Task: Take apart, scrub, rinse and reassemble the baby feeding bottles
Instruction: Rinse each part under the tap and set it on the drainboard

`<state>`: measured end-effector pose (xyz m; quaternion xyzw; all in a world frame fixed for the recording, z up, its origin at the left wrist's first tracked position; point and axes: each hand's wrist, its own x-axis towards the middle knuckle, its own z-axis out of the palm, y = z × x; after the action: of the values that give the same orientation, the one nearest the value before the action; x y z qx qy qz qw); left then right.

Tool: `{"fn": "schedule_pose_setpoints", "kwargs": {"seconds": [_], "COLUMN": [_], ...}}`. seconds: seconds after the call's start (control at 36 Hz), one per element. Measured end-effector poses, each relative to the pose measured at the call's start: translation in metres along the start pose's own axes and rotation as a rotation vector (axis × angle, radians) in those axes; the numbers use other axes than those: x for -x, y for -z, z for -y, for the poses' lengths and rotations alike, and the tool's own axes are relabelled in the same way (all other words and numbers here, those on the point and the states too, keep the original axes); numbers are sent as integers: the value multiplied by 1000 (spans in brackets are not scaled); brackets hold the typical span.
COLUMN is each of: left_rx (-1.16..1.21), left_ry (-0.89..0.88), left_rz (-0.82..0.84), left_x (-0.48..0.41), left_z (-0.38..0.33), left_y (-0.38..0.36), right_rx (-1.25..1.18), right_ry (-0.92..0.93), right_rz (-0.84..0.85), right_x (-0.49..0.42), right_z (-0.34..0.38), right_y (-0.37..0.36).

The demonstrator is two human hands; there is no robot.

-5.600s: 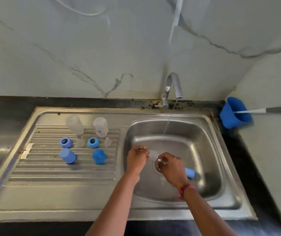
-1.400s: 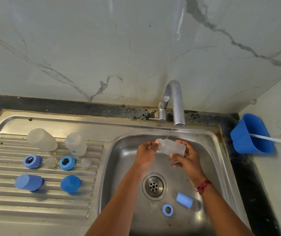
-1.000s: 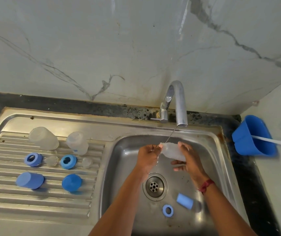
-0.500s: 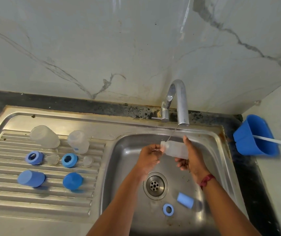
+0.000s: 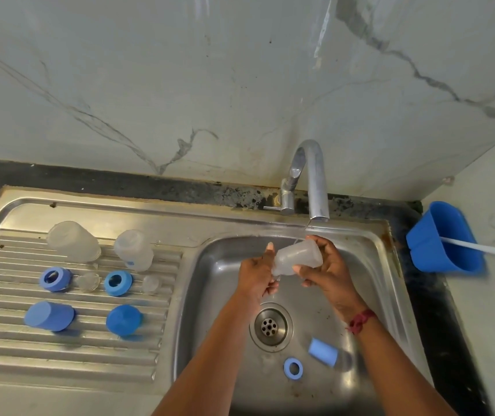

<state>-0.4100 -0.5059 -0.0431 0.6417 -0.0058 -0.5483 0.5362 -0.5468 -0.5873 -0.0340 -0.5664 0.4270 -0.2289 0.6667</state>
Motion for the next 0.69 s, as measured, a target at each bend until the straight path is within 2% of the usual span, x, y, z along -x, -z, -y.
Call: {"fn": "schedule_pose_setpoints", "kwargs": {"seconds": [0.17,0.28,0.33,0.44,0.5,0.61,0.69], "left_rx": [18,-7,-54,-38,-58,-302,-313], "left_ry": [74,70,17,-48,-87,-301,-348], "left_rz": [-56,-175,-119,165,231,132,131], "left_x": [5,5,7,15,14,8,6], "left_z": [-1,7,10,12,14,17,16], "left_y": [5,17,21,25,25,17,10], "right_rx": [6,8,27,200,215,225,245], "right_ry": [-89,-147,-159,-90,-54,19,82], "right_rz": [-68,-128,-84,-4,8,29,-8], "right_x": [-8,-13,-15,-19,-19,-17,-12], "right_z": [7,12,10,5,7,13,17], "right_y": [-15,-23,-24,-26,-27,-32,-38]}}
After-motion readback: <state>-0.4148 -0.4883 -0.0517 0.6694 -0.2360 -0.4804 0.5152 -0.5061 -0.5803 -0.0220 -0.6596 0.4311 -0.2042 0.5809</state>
